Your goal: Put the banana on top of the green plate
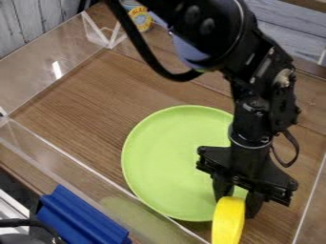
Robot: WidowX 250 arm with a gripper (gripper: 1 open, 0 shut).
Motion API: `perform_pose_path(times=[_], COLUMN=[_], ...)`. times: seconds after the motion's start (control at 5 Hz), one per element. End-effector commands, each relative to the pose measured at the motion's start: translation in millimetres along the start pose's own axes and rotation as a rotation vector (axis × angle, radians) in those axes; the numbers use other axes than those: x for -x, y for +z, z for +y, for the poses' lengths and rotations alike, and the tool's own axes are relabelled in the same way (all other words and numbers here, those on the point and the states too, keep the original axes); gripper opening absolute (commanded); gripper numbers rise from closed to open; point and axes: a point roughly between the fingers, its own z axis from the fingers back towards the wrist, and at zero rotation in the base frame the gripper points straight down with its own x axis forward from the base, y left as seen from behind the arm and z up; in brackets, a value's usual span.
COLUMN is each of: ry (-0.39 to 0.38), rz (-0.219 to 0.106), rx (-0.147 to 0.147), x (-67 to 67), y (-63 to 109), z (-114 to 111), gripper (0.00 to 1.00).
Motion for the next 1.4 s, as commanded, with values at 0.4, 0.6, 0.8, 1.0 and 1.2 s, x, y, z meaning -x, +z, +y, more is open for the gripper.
perform_pose_path(times=[0.4, 0.6, 0.8, 1.0, 1.2], ry=[-0.008, -0.009, -0.01, -0.014, -0.014], rz=[-0.055, -0.051, -0.047, -0.045, -0.049], rx=[0.03, 0.026, 0.022, 0.017, 0.015], x=[-10.4, -9.8, -9.1, -8.5, -8.2], y=[25.1, 29.6, 33.7, 38.2, 44.0], z=[0.1, 2.2, 4.0, 5.7, 8.5], gripper=[0.0, 0.0, 0.0, 0.0, 0.0])
